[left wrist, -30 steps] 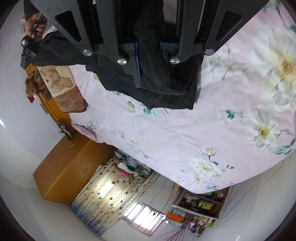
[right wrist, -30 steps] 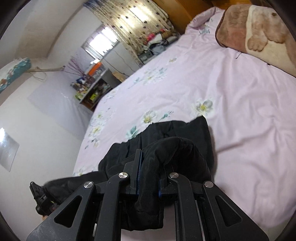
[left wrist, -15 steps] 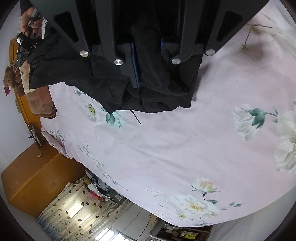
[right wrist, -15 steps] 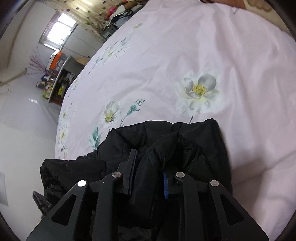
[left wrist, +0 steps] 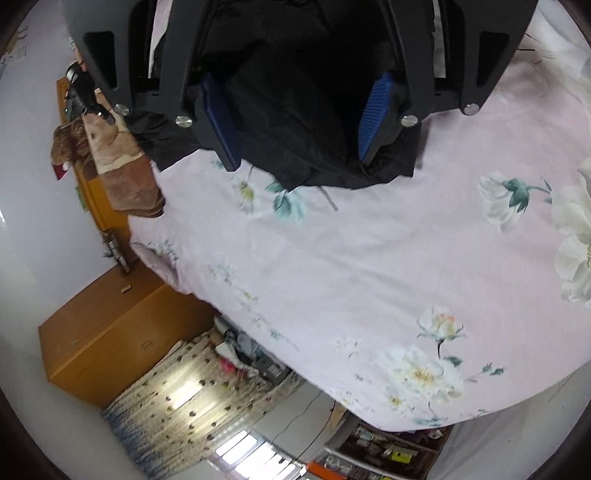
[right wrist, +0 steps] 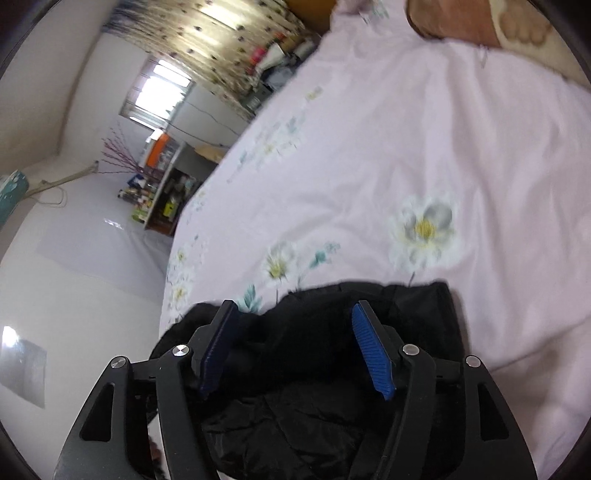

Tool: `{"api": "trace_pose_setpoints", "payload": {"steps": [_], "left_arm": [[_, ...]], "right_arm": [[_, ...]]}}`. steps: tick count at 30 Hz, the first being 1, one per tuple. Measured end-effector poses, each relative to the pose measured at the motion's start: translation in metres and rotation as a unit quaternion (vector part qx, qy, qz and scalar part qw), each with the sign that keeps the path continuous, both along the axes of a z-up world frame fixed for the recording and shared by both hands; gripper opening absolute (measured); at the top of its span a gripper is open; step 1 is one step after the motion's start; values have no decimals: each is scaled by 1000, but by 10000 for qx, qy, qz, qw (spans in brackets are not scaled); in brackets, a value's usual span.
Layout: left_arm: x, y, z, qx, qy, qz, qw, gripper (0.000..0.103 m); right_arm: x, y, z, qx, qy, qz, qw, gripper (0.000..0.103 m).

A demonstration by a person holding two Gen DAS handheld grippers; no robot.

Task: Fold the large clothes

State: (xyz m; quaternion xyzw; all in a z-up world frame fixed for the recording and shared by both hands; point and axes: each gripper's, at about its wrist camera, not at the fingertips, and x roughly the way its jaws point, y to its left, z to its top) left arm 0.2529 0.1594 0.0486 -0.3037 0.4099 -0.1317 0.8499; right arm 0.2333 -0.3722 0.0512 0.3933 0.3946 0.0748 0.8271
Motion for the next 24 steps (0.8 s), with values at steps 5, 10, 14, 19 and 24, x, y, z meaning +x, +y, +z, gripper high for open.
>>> {"api": "trace_pose_setpoints", "payload": {"steps": [5,10,14,19,24], "left_arm": [[-7,4,8,473,-319,351,9978,81],[7,-16,-17,1302,127,73,9914,82],[1,-55,-16,1576,-184,-505,9860,81],[6,-118,-32,2429,-726,-1027,9619,81],[48,-120,-70,3216,-457,-639,9436,81]], "right_arm": [[-8,9,6,-561,-297,117,9979,65],[-2,29,-23,-1409,61,485,9888,65],[-10,56,-12,-2275,-243,567,9718,65],[-6,117,-12,-3055,-745,1072,9432,64],[41,121,-69,-3486,-7,1044,9314,64]]}}
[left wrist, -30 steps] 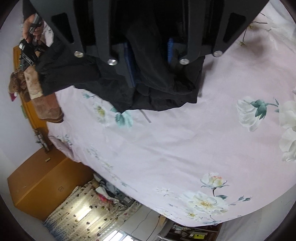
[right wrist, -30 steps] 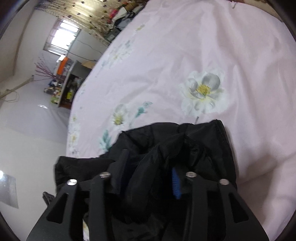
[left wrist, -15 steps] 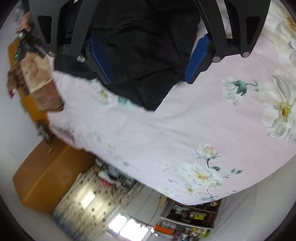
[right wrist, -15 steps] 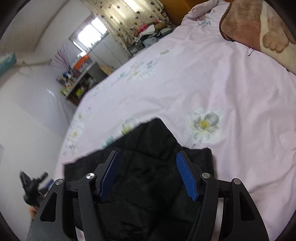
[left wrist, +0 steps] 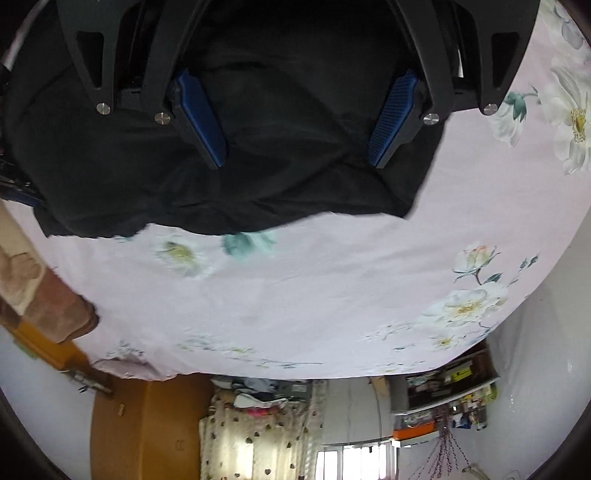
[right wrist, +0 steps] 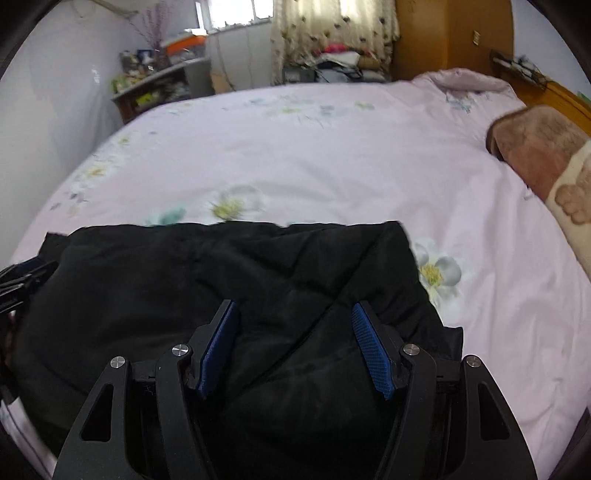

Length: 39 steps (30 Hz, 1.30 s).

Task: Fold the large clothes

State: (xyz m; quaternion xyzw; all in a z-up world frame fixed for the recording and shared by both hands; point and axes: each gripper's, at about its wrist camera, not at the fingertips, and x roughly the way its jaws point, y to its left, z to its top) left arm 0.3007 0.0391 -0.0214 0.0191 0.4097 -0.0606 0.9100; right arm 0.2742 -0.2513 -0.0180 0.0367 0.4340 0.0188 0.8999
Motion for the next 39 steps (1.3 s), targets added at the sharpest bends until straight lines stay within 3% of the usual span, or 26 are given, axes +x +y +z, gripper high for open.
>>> {"api": "trace_pose_setpoints", "payload": {"steps": [3,6,9,21,24,26,30,32,35,37,39], "left_arm": [[11,10,-17,-135,38,219,9997,82],[12,14,-30,-286,-52,333,9990,82],[10,7,-38,-168,-164,382,9990,82],[16,5,-47,-196,-176,483,9985,83],[19,0,-31,12,46,462,9989,82],[14,1,-11,-1,63,453,9990,75],[-16,-14,46,-508,-536,18,9973,74],[-27,-38,57,-652,-717,-387,9945,74],[-19,-79,37,-671,-391,-839,9934,74],[-4,-96,5,-509,90,-862,9949,74],[2,-100,-16,-447,114,-837,9954,74]], "right_arm": [[11,-14,-21,-95,89,-360,9993,63],[15,-27,-42,176,135,-468,9987,63],[19,-25,-52,76,61,-490,9988,63],[19,-23,-60,27,-29,-559,9984,63],[22,-25,-53,77,118,-569,9983,63],[20,-22,-34,-54,212,-614,9979,63],[-9,-2,20,-45,-483,-459,9978,63],[-20,15,34,26,-758,-258,9968,63],[-13,42,24,166,-604,124,9980,63],[1,51,-1,22,-334,130,9994,63],[11,43,-19,147,-231,26,9996,63]]}}
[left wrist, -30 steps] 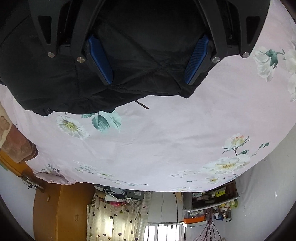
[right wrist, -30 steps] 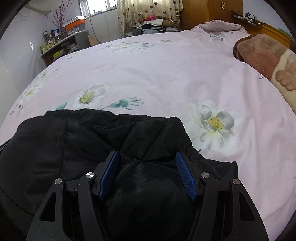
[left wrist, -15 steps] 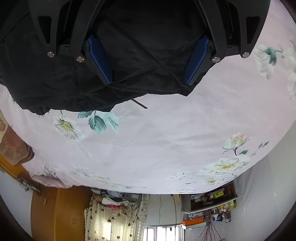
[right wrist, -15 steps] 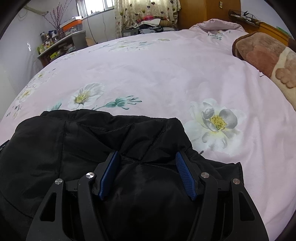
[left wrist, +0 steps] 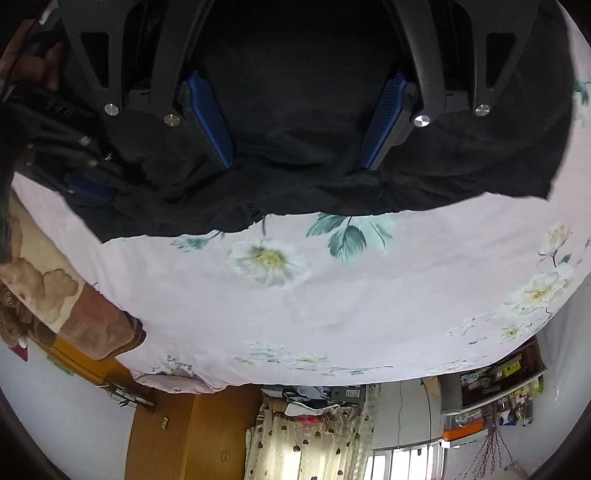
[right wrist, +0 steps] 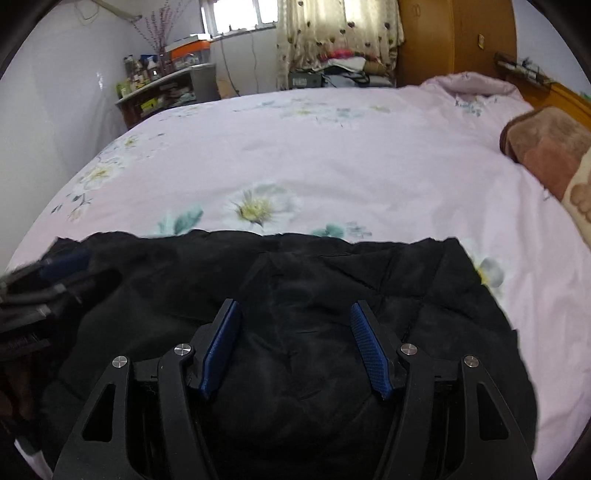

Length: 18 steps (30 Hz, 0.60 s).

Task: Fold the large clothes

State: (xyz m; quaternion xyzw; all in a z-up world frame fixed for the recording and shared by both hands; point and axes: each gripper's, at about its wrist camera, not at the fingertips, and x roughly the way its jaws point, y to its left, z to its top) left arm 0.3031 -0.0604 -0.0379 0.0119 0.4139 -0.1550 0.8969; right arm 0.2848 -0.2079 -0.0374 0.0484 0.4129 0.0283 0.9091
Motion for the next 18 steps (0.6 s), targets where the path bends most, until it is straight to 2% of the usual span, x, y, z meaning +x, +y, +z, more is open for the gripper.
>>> {"api": "trace_pose_setpoints", "payload": {"steps": [2,6,12,16,18], "left_arm": [[4,0,-10,-69,5,42,10000,74],[5,-10,-21,114,-133,40,9998,74],[12,-9,-27,185,-113,74,9997,75],[12,-6,-2,337,107,-25,9994,70],[2,8,22,438,-262,-88,9987,70]], "right_arm": [[3,-7,-10,153,-5,-56,9999,62],[8,-7,-30,8,-13,-52,10000,62],[10,-9,-34,-69,17,-94,9999,62],[9,-11,-13,-109,135,-37,9998,61],[-5,-20,13,-247,-234,-28,9994,61]]}}
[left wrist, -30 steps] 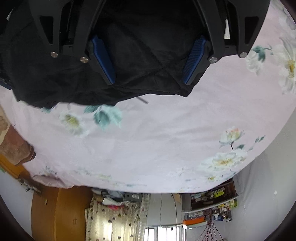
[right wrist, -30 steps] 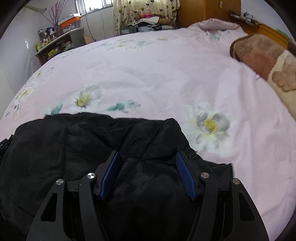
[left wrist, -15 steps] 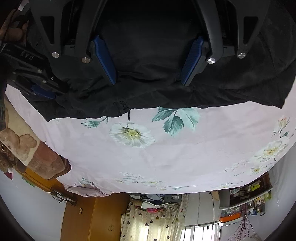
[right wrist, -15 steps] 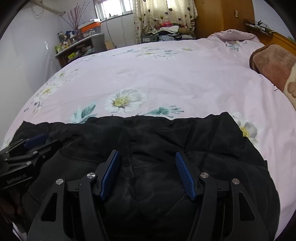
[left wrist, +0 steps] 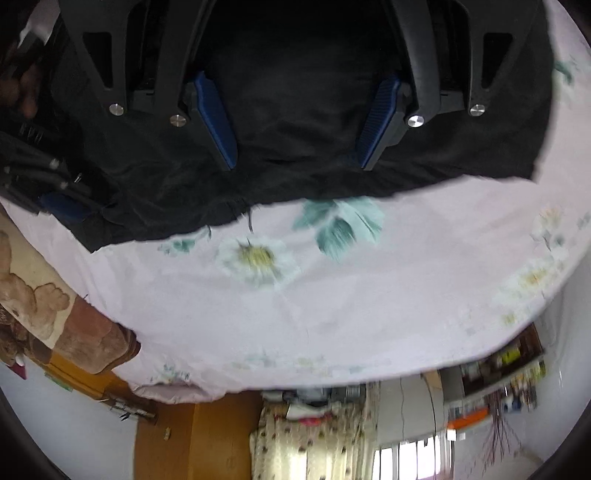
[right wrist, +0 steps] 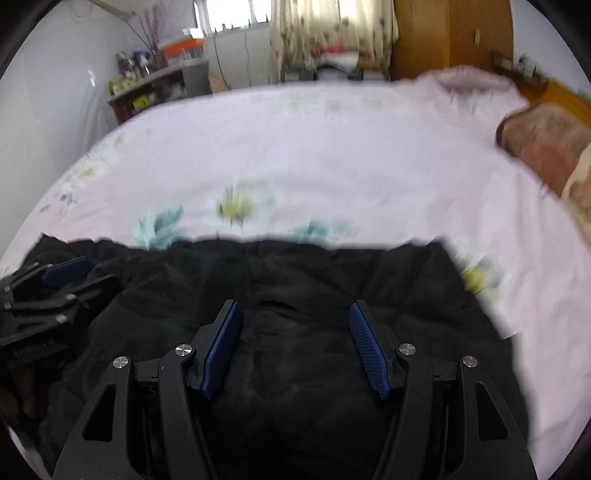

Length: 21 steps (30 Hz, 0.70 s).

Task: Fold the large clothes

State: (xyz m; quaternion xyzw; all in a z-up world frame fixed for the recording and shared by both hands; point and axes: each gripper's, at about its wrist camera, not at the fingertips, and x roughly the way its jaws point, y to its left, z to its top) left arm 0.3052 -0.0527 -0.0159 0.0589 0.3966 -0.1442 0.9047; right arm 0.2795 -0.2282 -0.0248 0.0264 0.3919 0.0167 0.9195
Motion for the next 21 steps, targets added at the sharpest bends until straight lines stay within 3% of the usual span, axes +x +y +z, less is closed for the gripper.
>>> {"api": "trace_pose_setpoints", "payload": {"steps": [3,5,8,11,21], "left_arm": [[-5,36,14,340,-475,200,9981,70],[6,63,-4,572,-241,517,9967,70],[14,88,-29,255,-20,704,9972,71],[18,89,-41,113,-62,837,9964,71],[22,92,-57,-85,-136,952,9953,71]], "right_arm": [[-8,-28,6,-193,-80,-309,9993,61],[-6,-49,-9,-330,125,-544,9979,61],[-3,-69,-32,117,238,-632,9976,61],[6,-61,-43,-80,201,-667,9975,61],[8,-69,-58,140,128,-720,9972,61]]}}
